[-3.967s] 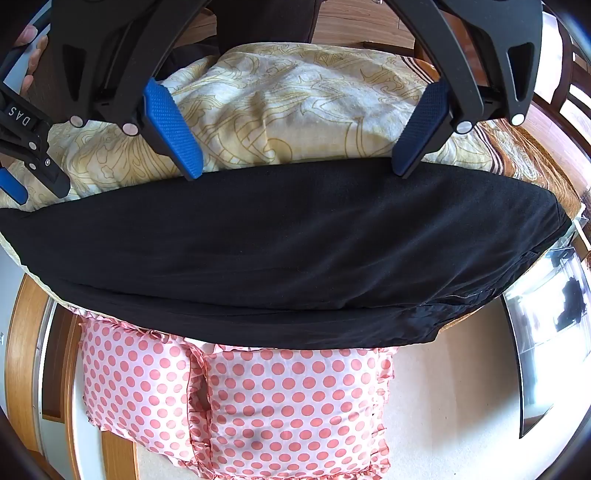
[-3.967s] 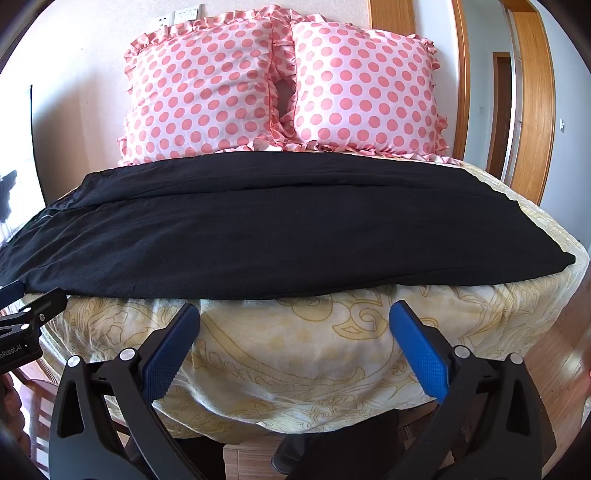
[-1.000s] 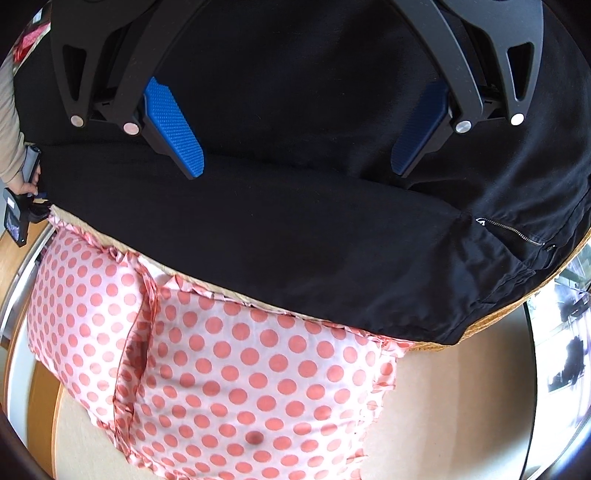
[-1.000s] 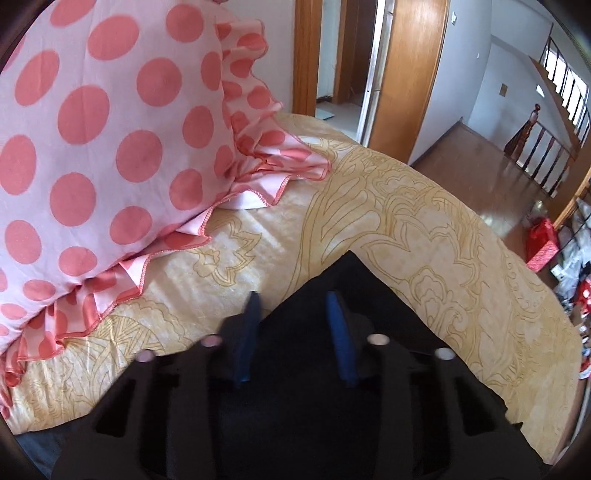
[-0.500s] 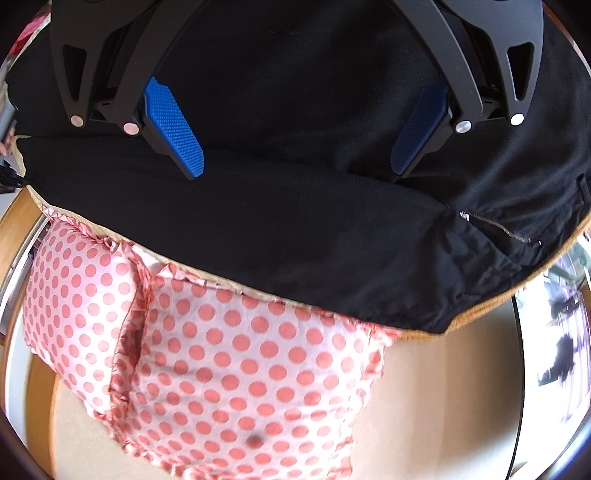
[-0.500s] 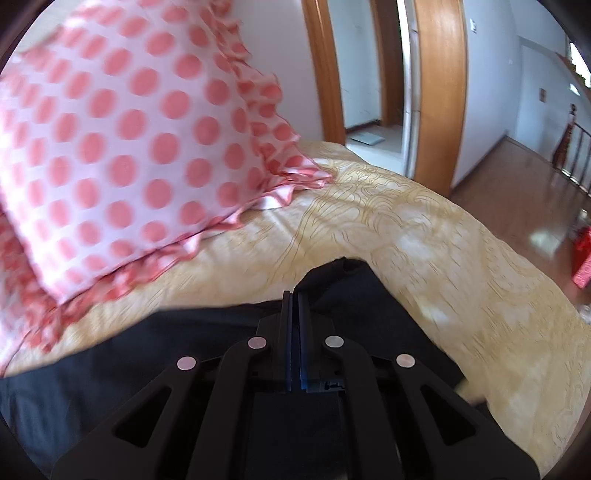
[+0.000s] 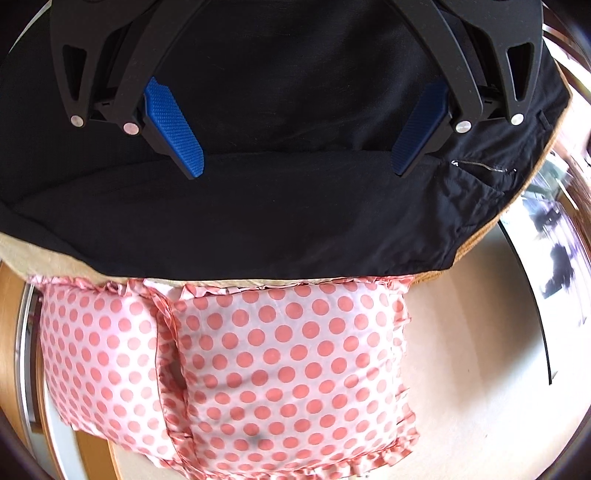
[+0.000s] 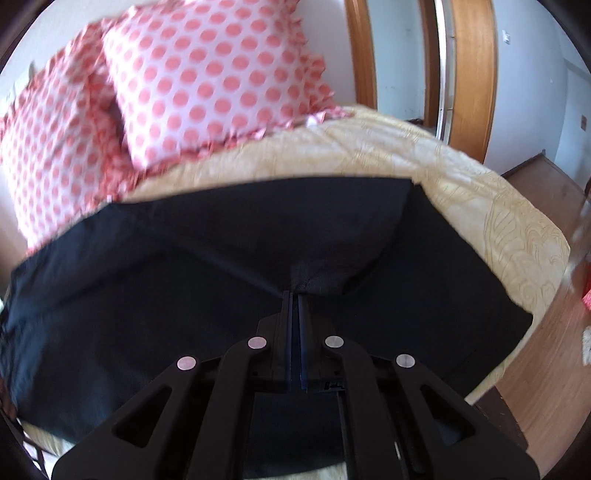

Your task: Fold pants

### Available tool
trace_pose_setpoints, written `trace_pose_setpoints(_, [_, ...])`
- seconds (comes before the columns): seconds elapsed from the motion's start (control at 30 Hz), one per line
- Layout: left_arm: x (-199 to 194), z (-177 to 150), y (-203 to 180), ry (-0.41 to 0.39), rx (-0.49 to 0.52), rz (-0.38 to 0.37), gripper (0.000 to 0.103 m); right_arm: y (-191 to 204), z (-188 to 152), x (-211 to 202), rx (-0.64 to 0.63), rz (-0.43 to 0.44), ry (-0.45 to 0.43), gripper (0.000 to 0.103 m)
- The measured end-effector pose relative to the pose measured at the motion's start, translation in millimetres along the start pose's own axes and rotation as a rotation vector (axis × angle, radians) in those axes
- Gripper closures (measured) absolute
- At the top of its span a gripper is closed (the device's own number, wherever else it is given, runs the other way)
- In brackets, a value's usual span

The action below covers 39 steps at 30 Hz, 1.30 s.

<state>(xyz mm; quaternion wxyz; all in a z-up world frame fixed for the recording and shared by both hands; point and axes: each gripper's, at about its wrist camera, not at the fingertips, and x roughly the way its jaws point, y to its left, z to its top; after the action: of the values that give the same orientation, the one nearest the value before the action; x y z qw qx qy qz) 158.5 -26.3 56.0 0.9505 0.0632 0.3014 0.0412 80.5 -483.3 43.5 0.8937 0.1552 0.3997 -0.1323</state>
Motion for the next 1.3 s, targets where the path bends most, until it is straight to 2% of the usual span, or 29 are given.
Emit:
trace_pose_setpoints(0.2, [1.1, -0.8, 2.7, 0.007, -0.013, 0.006, 0.002, 12.6, -1.1, -1.1, -0.033, 0.003, -0.006, 0.099])
trace_pose_setpoints(0.37, [5.6, -0.7, 4.3, 0.031, -0.024, -0.006, 0.002, 8.8, -5.7, 6.2, 0.042, 0.074, 0.066, 0.099])
trace_pose_setpoints(0.47, [6.4, -0.3, 3.0, 0.035, -0.021, -0.011, 0.002, 10.4, -9.3, 9.6, 0.047, 0.067, 0.078, 0.096])
trace_pose_setpoints(0.53, [7.0, -0.7, 2.4, 0.039, -0.017, -0.013, 0.002, 11.9, -8.5, 9.9, 0.052, 0.069, 0.075, 0.088])
trace_pose_setpoints(0.63, [8.5, -0.7, 2.2, 0.046, -0.016, -0.016, 0.002, 13.1, -4.2, 10.1, 0.086, 0.108, 0.069, 0.053])
trace_pose_setpoints(0.67, [8.8, -0.9, 2.4, 0.047, -0.017, -0.016, 0.002, 12.3, -2.2, 10.8, 0.101, 0.108, 0.060, 0.052])
trace_pose_setpoints(0.8, [10.1, -0.6, 3.2, 0.054, -0.022, -0.019, 0.002, -4.4, 6.1, 19.0, 0.228, 0.140, 0.035, 0.053])
trace_pose_setpoints(1.07, [14.4, -0.5, 6.4, 0.074, -0.034, -0.031, 0.002, -33.6, 13.1, 27.5, 0.448, 0.190, 0.004, 0.069])
trace_pose_setpoints(1.17, [15.8, -0.7, 6.6, 0.082, -0.035, -0.034, 0.002, -40.4, 13.5, 30.6, 0.499, 0.190, -0.004, 0.077])
trace_pose_setpoints(1.3, [16.4, -0.5, 8.3, 0.084, -0.041, -0.031, 0.002, -27.7, 6.7, 22.1, 0.463, 0.187, 0.025, 0.077])
